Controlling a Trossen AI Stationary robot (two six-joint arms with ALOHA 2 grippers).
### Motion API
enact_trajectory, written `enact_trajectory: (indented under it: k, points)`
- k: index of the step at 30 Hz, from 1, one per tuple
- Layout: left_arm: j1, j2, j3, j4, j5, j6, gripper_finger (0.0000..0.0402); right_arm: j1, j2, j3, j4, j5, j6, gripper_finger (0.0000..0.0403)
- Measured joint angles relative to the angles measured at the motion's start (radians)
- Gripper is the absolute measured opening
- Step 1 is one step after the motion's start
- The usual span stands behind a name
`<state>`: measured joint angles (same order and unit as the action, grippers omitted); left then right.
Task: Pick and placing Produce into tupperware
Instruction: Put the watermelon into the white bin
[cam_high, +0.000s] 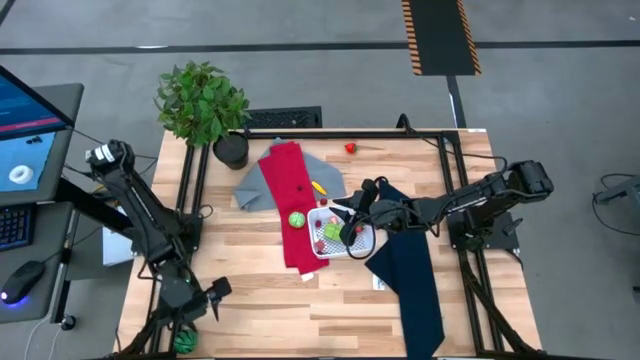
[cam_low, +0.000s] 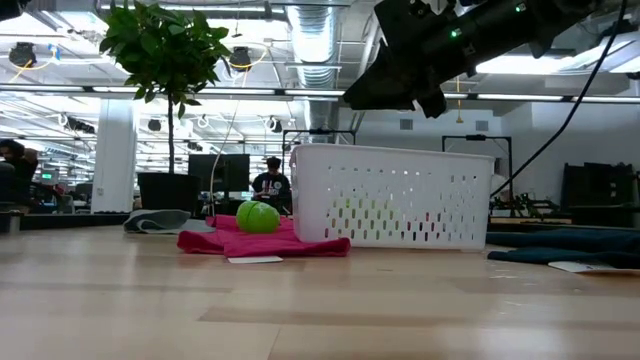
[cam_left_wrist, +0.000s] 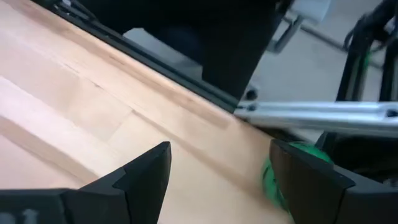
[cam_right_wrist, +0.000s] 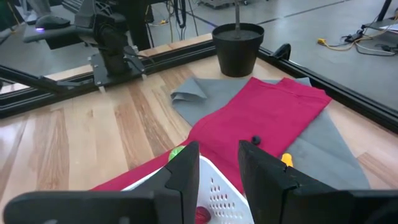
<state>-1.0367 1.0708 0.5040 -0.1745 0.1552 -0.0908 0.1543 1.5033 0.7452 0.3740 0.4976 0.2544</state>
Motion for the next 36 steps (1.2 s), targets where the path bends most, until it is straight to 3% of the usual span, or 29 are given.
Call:
enact_trajectory:
  k: [8, 15, 23, 28, 36]
  points:
    - [-0.028, 0.01, 0.0, -0.04, -0.029, -0.058, 0.0263, 0.0, 0.0, 0.0, 0.0, 0.0, 0.0, 0.0134]
    - [0.011, 0.065, -0.005, 0.088, 0.019, 0.057, 0.0263, 0.0, 0.0, 0.0, 0.0, 0.0, 0.0, 0.0133]
    - [0.127, 0.17, -0.005, 0.186, 0.303, 0.406, 0.0263, 0.0, 0.0, 0.0, -0.001, 0.0, 0.0, 0.0133]
    - [0.184, 0.205, 0.003, 0.22, 0.359, 0.561, 0.0263, 0.0, 0.0, 0.0, -0.002, 0.0, 0.0, 0.0134]
    - [0.239, 0.252, 0.017, 0.14, 0.43, 0.795, 0.0263, 0.0, 0.0, 0.0, -0.004, 0.0, 0.0, 0.0133]
